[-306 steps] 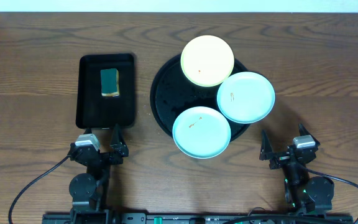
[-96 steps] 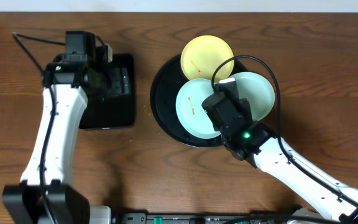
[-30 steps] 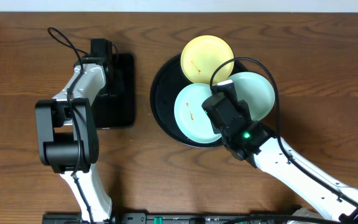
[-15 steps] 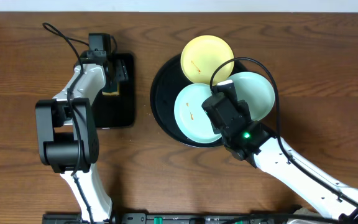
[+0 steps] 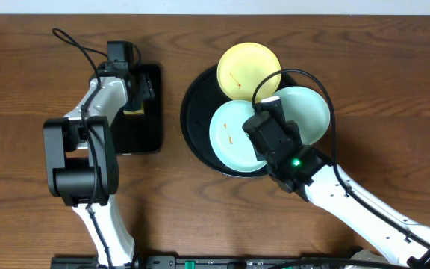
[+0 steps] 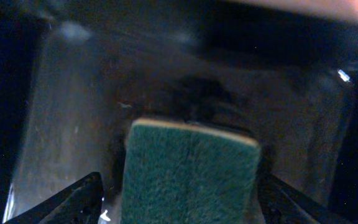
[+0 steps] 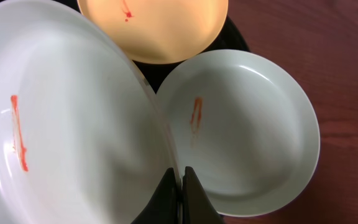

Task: Clean dirty plates on tray and stack at the side
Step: 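Grasp the green sponge with the left gripper and lift it from the tray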

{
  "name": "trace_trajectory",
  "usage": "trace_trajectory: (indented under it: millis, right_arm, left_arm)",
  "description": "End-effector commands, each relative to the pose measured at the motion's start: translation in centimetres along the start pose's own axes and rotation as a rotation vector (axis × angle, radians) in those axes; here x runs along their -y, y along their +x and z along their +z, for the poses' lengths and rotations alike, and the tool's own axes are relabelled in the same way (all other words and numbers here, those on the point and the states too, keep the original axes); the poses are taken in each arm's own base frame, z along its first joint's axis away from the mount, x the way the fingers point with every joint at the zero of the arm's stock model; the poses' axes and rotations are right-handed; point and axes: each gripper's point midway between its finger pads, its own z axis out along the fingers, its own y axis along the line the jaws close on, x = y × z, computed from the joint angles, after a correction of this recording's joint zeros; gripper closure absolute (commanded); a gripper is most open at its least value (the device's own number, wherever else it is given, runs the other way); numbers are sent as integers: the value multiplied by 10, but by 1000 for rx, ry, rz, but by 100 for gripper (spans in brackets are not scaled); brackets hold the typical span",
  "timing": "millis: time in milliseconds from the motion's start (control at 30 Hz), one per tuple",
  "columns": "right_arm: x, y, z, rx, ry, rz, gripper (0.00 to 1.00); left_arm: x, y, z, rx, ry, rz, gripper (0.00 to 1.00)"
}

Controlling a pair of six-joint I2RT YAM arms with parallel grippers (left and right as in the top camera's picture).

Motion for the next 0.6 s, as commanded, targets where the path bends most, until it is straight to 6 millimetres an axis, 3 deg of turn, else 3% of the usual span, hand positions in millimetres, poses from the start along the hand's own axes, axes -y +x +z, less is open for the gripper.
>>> trace_trajectory:
  millis: [0,100,167,267,367,567]
  right_arm:
    - [3,-5,-1,11,9,4,99]
    - [3,-4,-1,9,9,3,99]
    - [3,-3,-1,6,9,1,99]
    - [3,-3,-1,3,11,-1,99]
    - [3,-2,-1,1,12,-3,99]
    - [3,-2,-1,1,12,-3,99]
  left_arm:
    - [-5,23,10,-84,-17,9,20]
    - [-7,31,9,-117,-23,11,25]
    - [-7,32,8,-123,-25,12,44]
    - [-8,33,2,-130,-26,17,47]
    - [-9,25,-22,-108,-22,14,47]
    - [-13,6,-86,-26,-6,-6,66]
